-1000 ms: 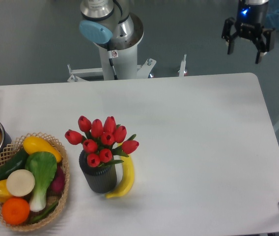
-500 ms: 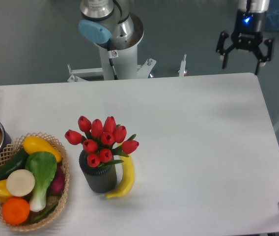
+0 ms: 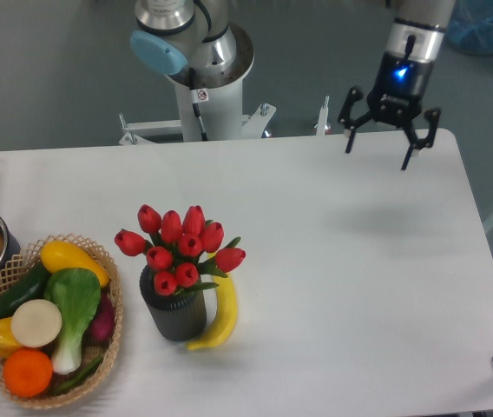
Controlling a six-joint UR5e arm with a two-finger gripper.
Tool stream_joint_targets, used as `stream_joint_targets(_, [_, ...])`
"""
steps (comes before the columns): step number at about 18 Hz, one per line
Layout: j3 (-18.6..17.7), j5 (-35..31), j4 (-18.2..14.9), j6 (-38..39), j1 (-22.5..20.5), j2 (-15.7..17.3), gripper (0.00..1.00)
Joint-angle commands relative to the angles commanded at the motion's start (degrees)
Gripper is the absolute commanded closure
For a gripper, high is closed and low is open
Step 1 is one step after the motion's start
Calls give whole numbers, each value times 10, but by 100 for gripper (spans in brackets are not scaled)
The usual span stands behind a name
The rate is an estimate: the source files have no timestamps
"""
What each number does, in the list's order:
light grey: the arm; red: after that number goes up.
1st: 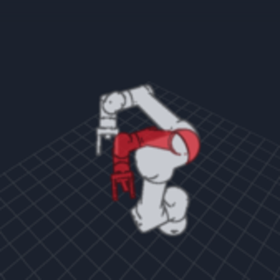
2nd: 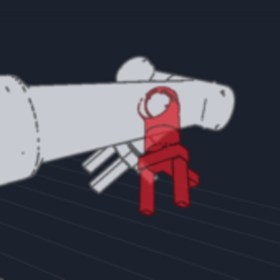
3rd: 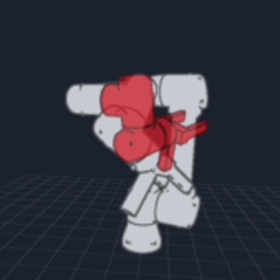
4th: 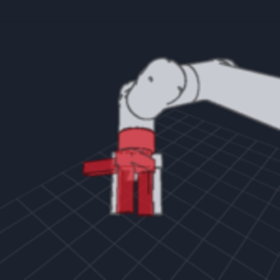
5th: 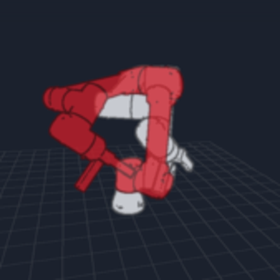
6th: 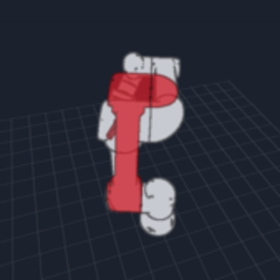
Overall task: Pick up the flowers from the vase
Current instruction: 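Move the open gripper from its start pose toward the red tulips, then lower the open gripper around the tulip stems above the dark vase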
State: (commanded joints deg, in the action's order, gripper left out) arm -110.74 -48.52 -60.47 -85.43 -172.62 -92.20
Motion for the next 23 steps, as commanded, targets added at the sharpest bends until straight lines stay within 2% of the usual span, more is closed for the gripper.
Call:
stream_joint_targets(4, [3,61,-1,4,28,0,0])
stream_joint_targets(8, [8,68,0,4,76,-6,0])
stream_joint_targets(10, [4,66,3,-3,80,-6,0])
stream_joint_targets(13, [-6,106,2,-3,109,-7,0])
stream_joint_targets(15, [-18,147,3,-3,115,-5,0])
stream_joint_targets(18, [-46,167,3,-3,127,2,0])
stream_joint_targets(23, [-48,178,4,-4,135,-4,0])
